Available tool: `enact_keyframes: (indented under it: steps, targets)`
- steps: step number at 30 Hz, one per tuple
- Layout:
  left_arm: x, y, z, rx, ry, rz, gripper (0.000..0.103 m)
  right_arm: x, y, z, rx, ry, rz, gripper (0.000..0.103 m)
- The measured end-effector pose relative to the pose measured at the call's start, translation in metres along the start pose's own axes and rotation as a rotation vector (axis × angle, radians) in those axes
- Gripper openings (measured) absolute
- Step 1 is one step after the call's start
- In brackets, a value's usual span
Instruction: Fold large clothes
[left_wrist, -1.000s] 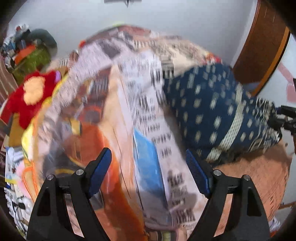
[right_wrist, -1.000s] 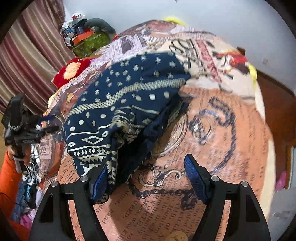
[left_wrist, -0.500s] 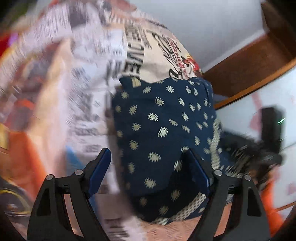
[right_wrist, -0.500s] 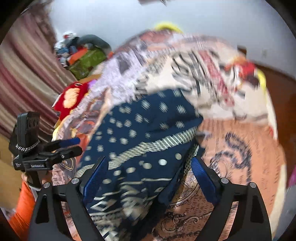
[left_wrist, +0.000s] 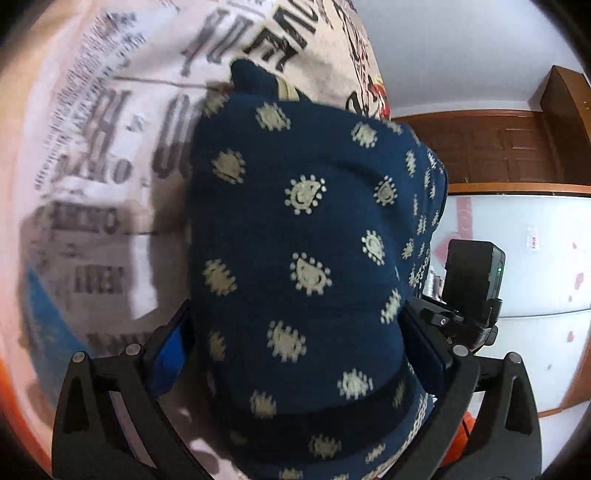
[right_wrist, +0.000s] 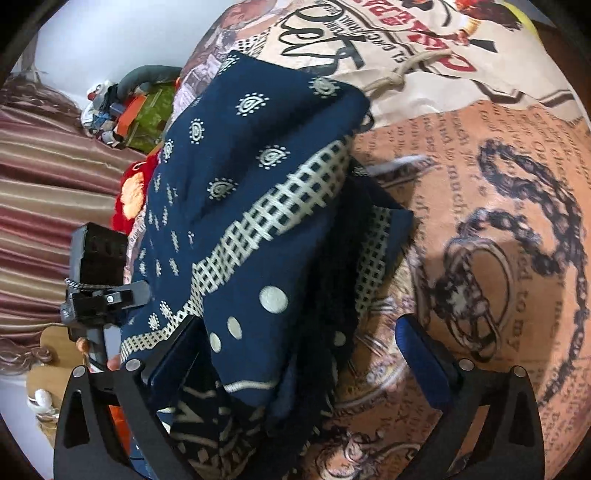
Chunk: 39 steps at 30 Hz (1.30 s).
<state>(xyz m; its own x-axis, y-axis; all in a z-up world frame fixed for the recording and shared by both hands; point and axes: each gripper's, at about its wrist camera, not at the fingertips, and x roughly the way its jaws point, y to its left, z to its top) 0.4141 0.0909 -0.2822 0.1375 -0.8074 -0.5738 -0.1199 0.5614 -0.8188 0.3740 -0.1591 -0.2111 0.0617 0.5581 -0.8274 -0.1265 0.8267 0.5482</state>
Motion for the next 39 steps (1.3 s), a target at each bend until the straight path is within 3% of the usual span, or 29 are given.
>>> enact_keyframes:
  steps: [4,9,14,17,22,25,31,39]
  targets:
    - [0.011,-0.007,0.003,0.026,0.021,-0.002,0.103,0.01,0.011,0.001,-0.011,0.034,0.051,0.103]
    - [0.021,-0.012,0.007,0.031,0.031,-0.021,0.103,0.022,0.019,0.003,-0.017,0.042,0.052,0.103]
    - [0.021,-0.021,0.006,0.058,0.008,-0.023,0.095,0.029,0.027,0.008,-0.026,0.041,0.071,0.099]
    - [0.018,-0.031,0.008,0.078,-0.017,-0.006,0.088,0.029,0.033,0.011,-0.049,0.038,0.082,0.087]
    - [0.006,-0.052,-0.001,0.113,-0.066,0.036,0.079,0.02,0.039,0.013,-0.065,0.019,0.136,0.044]
    - [-0.002,-0.067,-0.007,0.15,-0.095,0.05,0.076,0.012,0.056,0.01,-0.132,-0.007,0.12,0.036]
    - [-0.047,-0.098,-0.026,0.21,-0.176,0.056,0.075,-0.01,0.096,0.006,-0.214,-0.058,0.118,0.034]
    - [-0.139,-0.127,-0.053,0.27,-0.332,0.114,0.075,-0.036,0.187,0.004,-0.346,-0.142,0.169,0.034]
